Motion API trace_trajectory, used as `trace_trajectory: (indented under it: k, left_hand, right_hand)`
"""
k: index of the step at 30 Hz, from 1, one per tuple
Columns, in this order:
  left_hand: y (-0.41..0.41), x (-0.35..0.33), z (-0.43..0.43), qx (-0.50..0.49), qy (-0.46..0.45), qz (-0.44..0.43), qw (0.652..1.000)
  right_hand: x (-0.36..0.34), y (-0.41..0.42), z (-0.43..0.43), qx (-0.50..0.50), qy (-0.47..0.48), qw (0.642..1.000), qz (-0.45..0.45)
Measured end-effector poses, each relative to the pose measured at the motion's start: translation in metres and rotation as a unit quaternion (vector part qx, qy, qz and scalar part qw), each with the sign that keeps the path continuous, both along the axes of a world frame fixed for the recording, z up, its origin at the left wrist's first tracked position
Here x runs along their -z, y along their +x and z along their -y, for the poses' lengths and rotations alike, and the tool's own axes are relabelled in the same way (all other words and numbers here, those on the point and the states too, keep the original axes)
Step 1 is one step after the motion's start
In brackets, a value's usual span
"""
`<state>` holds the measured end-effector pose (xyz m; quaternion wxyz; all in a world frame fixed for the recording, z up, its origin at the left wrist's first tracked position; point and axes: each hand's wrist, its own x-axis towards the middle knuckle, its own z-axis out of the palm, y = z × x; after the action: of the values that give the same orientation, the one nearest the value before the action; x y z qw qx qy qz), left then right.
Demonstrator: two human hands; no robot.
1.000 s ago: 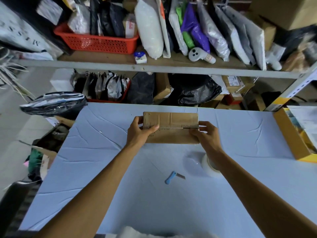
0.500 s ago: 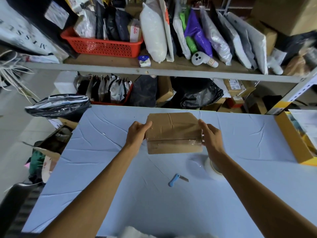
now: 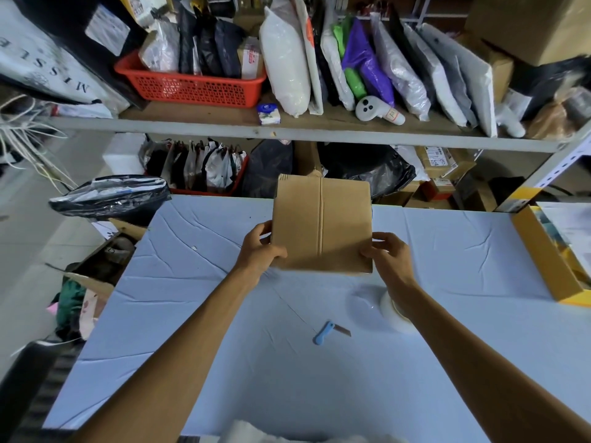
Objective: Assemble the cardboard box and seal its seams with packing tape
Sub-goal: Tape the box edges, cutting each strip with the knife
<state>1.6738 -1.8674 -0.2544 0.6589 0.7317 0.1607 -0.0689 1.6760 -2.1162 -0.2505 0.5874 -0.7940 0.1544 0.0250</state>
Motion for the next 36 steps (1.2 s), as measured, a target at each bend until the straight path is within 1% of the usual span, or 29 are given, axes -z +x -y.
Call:
trace_trajectory:
  k: [7,10,12,17,21,24,27,29,34,36]
  left_hand:
    - [-0.002,0.003,-0.001,0.0,0.034,0.04,0.999]
    - [0.0,0.005,-0.003,-0.015,0.006,0.045,0.999]
    - [0.0,0.008,-0.004,-0.023,0.003,0.043,0.999]
    - [0.006,0.024,-0.006,-0.036,0.055,-0.002,0.998]
    - [0.01,0.038,-0.009,-0.034,0.066,-0.021,0.997]
    - [0.011,0.053,-0.009,-0.033,0.053,-0.029,0.998]
    - [0.011,0.067,-0.008,-0.041,0.04,-0.021,0.998]
    - [0.012,0.073,-0.007,-0.045,0.048,-0.014,0.998]
    - [0.013,0.08,-0.009,-0.053,0.048,-0.003,0.997]
    - [0.011,0.083,-0.009,-0.04,0.05,-0.009,0.998]
  right_hand:
    - [0.001,0.002,0.003,-0.031,0.004,0.999,0.018]
    - [0.006,0.007,0.003,-0.007,-0.004,1.0,0.009]
    - [0.011,0.011,0.002,0.016,-0.03,0.999,0.002]
    - [0.023,0.017,-0.004,0.025,-0.059,0.998,-0.016]
    - [0.038,0.022,-0.009,0.006,-0.04,0.999,-0.011]
    - [0.054,0.026,-0.011,0.005,-0.053,0.998,-0.027]
    - [0.071,0.028,-0.012,0.002,-0.071,0.996,-0.052]
    - [0.077,0.029,-0.013,-0.002,-0.09,0.994,-0.059]
    - [0.088,0.03,-0.013,0.007,-0.097,0.994,-0.054]
    - [0.091,0.03,-0.012,0.003,-0.092,0.994,-0.055]
